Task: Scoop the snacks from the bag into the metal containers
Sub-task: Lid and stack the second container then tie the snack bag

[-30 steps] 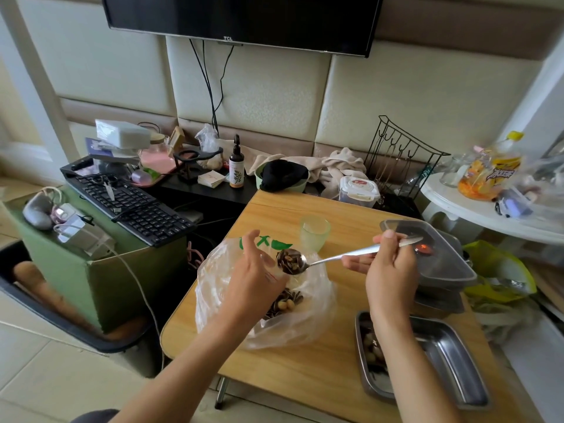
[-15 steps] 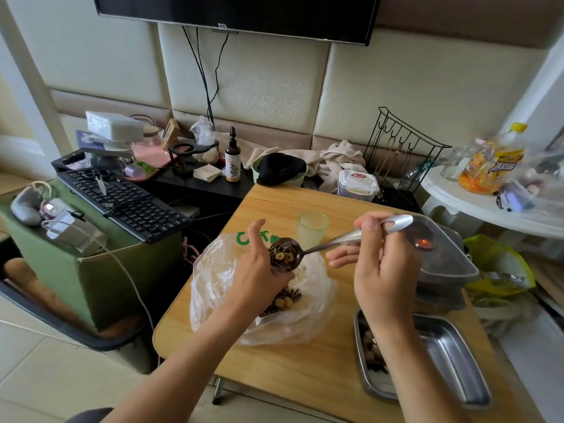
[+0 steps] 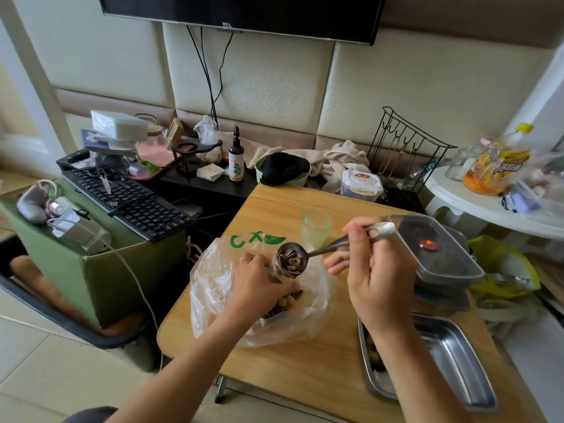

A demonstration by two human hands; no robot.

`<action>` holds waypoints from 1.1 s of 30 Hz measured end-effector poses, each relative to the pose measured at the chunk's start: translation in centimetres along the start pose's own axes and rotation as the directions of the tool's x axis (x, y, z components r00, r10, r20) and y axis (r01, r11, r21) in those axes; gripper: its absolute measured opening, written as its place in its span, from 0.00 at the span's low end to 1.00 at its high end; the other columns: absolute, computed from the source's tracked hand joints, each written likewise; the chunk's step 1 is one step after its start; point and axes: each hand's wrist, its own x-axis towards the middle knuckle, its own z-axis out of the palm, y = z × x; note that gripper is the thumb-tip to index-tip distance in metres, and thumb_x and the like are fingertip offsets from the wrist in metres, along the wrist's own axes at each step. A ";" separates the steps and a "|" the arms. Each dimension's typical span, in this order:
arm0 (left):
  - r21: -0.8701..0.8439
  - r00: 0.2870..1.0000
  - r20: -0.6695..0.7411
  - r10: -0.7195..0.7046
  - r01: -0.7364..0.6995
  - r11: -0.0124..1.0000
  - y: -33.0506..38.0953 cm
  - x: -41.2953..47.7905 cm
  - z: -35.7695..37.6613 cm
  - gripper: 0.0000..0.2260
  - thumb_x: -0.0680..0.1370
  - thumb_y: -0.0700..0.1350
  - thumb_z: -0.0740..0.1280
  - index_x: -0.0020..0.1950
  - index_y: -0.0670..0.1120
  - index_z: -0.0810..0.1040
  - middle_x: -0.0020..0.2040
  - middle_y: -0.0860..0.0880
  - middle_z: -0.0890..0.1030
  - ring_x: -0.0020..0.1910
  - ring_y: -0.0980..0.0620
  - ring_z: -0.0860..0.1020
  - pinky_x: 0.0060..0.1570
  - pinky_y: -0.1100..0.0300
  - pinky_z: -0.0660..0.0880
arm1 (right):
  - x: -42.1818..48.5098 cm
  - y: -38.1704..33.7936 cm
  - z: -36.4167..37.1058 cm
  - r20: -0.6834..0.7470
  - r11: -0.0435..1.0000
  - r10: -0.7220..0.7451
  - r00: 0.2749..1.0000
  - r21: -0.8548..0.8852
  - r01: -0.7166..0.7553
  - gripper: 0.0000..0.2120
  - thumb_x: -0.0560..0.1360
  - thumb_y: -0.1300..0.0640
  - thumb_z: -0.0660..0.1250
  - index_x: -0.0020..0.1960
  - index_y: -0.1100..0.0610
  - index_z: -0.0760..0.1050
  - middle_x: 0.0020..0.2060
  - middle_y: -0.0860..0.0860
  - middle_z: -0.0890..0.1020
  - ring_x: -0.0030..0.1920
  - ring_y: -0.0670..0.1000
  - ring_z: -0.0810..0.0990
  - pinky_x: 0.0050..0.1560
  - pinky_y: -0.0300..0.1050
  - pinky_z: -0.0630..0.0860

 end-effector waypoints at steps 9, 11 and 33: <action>0.005 0.998 -0.018 0.061 -0.061 0.998 0.1 0.0 0.0 0.16 0.72 0.54 0.77 0.48 0.46 0.76 0.44 0.52 0.73 0.48 0.48 0.73 0.43 0.56 0.67 | -0.3 0.8 -0.1 -0.141 0.931 0.365 0.920 0.060 -0.360 0.13 0.87 0.55 0.57 0.53 0.62 0.74 0.33 0.54 0.83 0.30 0.47 0.85 0.28 0.50 0.83; 0.008 0.998 0.021 0.065 -0.065 0.998 0.0 0.2 0.0 0.18 0.71 0.55 0.77 0.52 0.50 0.75 0.48 0.52 0.74 0.51 0.48 0.73 0.48 0.55 0.70 | -0.2 1.0 -0.3 -0.169 0.899 0.439 0.883 0.088 -0.430 0.13 0.87 0.54 0.56 0.53 0.61 0.74 0.33 0.56 0.84 0.29 0.49 0.86 0.29 0.51 0.83; -0.251 0.993 -0.093 0.079 -0.100 0.963 0.9 0.3 -0.5 0.15 0.73 0.56 0.78 0.48 0.50 0.77 0.42 0.54 0.83 0.40 0.55 0.81 0.44 0.52 0.82 | -0.2 -1.6 0.4 0.076 0.970 -0.243 0.967 -0.002 0.244 0.09 0.88 0.53 0.55 0.56 0.56 0.72 0.41 0.54 0.81 0.36 0.48 0.84 0.31 0.43 0.80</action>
